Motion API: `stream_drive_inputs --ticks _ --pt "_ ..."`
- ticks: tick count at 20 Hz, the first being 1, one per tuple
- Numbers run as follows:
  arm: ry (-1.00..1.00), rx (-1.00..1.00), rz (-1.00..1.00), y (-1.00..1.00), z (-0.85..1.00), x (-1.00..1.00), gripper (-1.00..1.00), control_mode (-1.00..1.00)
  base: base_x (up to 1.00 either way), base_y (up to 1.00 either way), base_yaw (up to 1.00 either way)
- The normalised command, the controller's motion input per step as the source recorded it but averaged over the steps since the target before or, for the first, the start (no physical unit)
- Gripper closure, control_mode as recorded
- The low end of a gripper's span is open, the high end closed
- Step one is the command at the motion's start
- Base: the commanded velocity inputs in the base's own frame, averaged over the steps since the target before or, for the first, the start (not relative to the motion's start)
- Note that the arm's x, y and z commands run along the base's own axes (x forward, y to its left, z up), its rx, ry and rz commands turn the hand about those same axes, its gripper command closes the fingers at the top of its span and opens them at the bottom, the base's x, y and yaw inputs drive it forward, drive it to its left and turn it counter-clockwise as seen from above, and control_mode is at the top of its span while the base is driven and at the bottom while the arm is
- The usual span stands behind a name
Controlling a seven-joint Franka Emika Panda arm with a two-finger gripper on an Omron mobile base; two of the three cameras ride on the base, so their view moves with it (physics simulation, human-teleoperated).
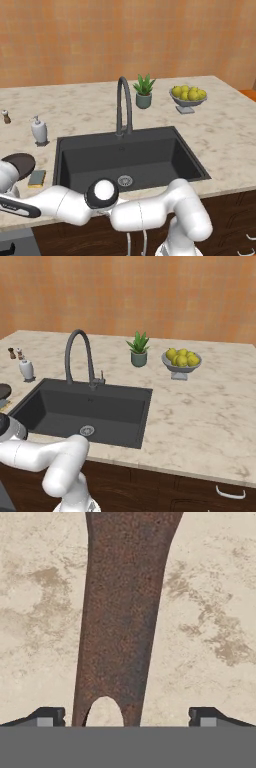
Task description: Pick the pan and sponge and place them into the sink. Then turn on the water.
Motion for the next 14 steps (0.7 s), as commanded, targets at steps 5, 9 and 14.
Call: stream_drive_inputs --ticks 5,9,14 --pt "0.0 0.0 0.0 0.0 0.0 0.0 1.0 -1.0 0.0 0.0 0.0" --pt "-0.01 0.0 0.0 0.0 0.0 0.0 1.0 -1.0 0.0 0.0 0.0" --pt "-0.11 0.0 0.0 -0.17 0.14 -0.09 1.0 -1.0 0.0 0.0 0.0"
